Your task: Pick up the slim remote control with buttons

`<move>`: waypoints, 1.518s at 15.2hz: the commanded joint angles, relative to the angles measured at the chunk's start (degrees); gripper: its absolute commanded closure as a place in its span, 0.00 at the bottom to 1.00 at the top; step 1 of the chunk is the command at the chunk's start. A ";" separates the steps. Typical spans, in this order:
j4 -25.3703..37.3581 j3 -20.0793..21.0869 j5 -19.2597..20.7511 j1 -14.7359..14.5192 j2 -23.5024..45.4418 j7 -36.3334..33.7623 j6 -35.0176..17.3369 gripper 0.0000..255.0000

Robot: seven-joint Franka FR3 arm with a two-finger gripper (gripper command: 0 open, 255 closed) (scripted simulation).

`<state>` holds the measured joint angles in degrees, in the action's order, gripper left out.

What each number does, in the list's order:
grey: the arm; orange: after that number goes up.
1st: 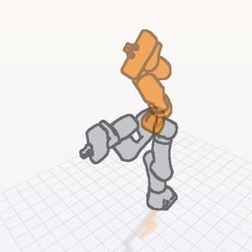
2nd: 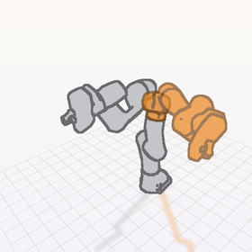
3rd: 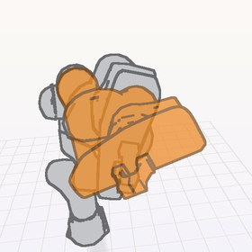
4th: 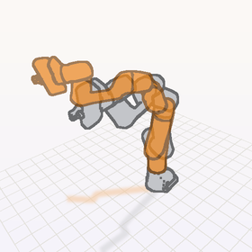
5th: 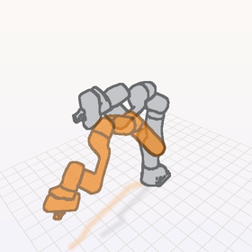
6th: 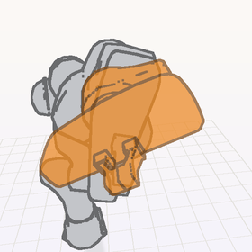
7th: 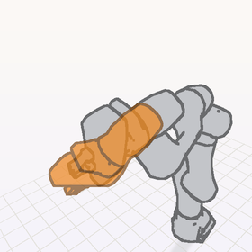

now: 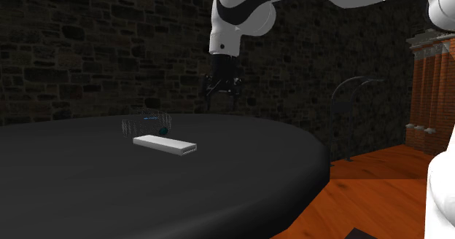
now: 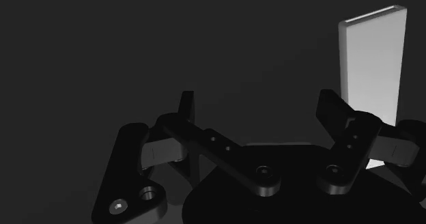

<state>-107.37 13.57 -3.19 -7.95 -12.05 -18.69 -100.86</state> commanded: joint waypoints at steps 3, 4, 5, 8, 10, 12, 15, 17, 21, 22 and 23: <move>7.23 3.10 1.80 -1.77 8.53 -3.11 0.34 0.00; 9.18 3.75 2.37 -2.29 10.65 -3.83 0.64 0.00; 11.22 4.38 2.99 -2.85 12.80 -4.55 0.99 0.00; 17.90 6.02 5.09 -4.87 19.52 -6.67 2.43 0.00; 22.90 6.88 6.64 -6.53 24.24 -7.99 3.76 0.00; 28.48 7.56 8.27 -8.48 29.19 -9.17 5.44 0.00; 26.82 7.47 8.23 -8.48 29.14 -9.18 3.85 0.00; 25.05 7.43 8.19 -8.34 28.98 -9.16 2.24 0.00; 22.03 7.37 8.15 -8.14 28.80 -9.16 -0.60 0.00; 22.05 7.37 8.15 -8.15 28.81 -9.16 -0.59 0.00; 21.89 7.38 8.13 -8.14 28.73 -9.17 -0.67 1.00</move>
<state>-85.20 20.95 4.94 -16.11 16.74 -27.84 -101.33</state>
